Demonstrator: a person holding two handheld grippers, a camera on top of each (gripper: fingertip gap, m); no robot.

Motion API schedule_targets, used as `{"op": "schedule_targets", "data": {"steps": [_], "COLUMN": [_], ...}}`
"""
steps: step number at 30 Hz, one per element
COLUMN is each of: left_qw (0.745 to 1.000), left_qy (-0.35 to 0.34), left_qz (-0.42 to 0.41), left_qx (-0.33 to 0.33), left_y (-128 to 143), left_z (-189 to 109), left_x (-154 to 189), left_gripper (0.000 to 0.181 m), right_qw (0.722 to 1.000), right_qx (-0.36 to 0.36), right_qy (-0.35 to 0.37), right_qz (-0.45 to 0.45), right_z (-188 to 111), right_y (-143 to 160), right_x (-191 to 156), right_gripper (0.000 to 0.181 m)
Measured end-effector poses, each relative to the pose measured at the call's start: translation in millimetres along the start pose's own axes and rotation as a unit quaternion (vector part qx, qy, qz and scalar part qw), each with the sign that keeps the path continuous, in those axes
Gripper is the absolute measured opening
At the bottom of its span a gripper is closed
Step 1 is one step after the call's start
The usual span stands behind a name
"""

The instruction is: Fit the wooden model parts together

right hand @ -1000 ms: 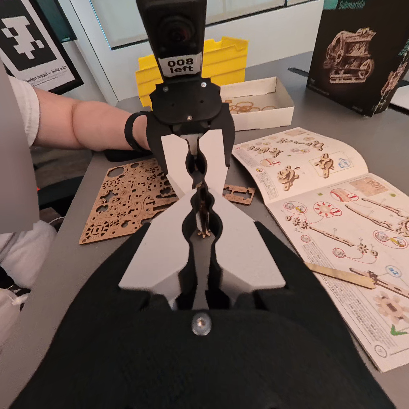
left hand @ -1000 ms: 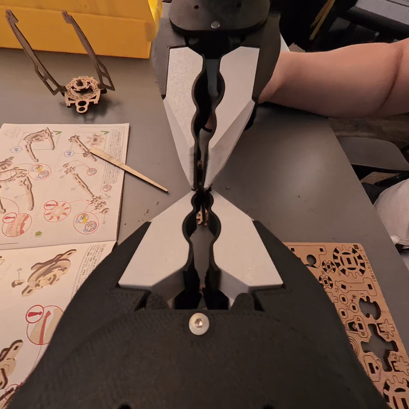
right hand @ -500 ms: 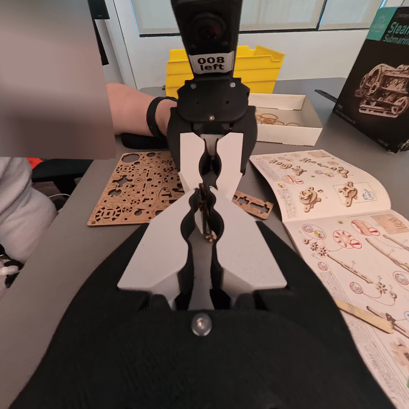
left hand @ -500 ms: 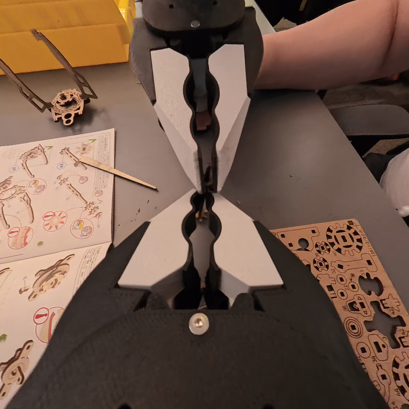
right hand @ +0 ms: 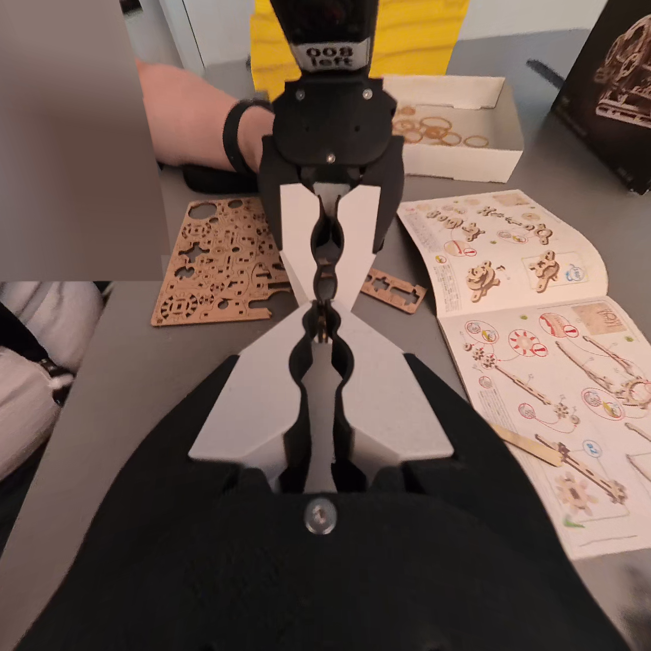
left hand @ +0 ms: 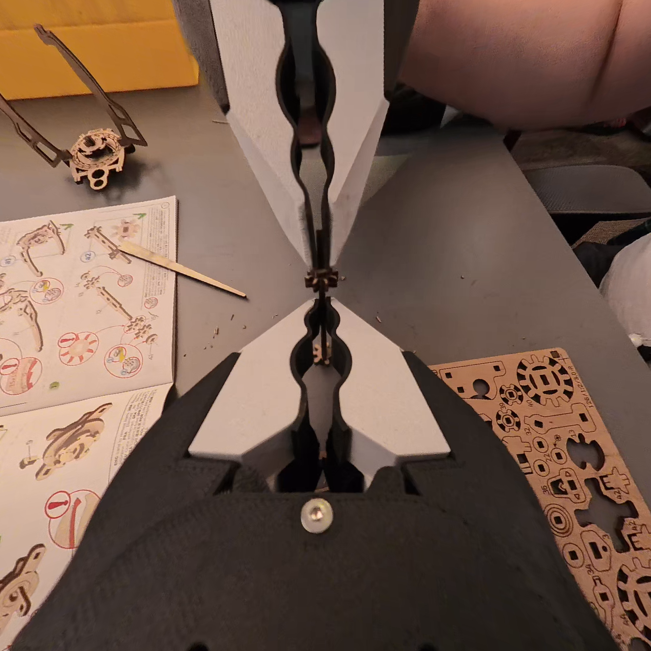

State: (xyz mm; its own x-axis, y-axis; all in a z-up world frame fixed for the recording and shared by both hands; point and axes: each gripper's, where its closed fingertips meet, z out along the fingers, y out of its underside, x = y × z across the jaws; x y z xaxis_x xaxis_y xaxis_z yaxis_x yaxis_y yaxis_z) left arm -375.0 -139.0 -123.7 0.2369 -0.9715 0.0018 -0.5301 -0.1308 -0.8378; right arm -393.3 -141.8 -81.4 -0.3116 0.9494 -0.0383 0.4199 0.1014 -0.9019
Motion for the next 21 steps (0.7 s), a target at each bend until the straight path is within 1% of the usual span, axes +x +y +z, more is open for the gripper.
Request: {"op": "schedule_targets", "data": {"steps": [4, 7, 10, 12, 13, 14, 19, 21], "left_qw": [1.0, 1.0, 1.0, 1.0, 1.0, 1.0, 1.0, 1.0], "left_qy": [-0.002, -0.003, 0.0, -0.004, -0.005, -0.006, -0.003, -0.002], "left_qz": [0.004, 0.005, 0.02, 0.024, 0.021, 0.017, -0.006, -0.005], "left_qx": [-0.006, -0.006, 0.001, -0.01, -0.019, -0.024, -0.024, -0.017], "left_y": [1.6, 1.3, -1.1, 1.2, 3.4, 4.4, 4.9, 3.3], "left_z": [0.9, 1.3, 1.3, 3.6, 5.4, 6.4, 5.9, 4.5], "left_x": [0.2, 0.3, 3.8, 3.2, 2.3, 1.1, -2.7, -2.1], "left_gripper": [0.0, 0.0, 0.0, 0.006, 0.006, 0.0, 0.0, 0.0], "right_qw": [0.994, 0.982, 0.97, 0.961, 0.956, 0.951, 0.925, 0.921], "right_qx": [-0.103, -0.183, -0.231, -0.264, -0.279, -0.296, -0.367, -0.377], "right_qy": [-0.001, -0.005, -0.015, -0.015, -0.01, -0.01, -0.017, -0.028], "right_qz": [-0.034, -0.051, -0.073, -0.083, -0.088, -0.089, -0.096, -0.092], "right_z": [-1.8, -2.3, -0.3, 0.1, 0.2, 0.2, -0.9, -3.1], "right_y": [6.9, 9.2, 4.8, 3.1, 2.0, 1.5, 3.4, 2.6], "right_x": [-1.2, -1.4, -5.3, -5.7, -4.1, -3.7, 1.8, 1.7], "right_gripper": [0.001, 0.001, 0.001, 0.001, 0.001, 0.001, 0.002, 0.002]}}
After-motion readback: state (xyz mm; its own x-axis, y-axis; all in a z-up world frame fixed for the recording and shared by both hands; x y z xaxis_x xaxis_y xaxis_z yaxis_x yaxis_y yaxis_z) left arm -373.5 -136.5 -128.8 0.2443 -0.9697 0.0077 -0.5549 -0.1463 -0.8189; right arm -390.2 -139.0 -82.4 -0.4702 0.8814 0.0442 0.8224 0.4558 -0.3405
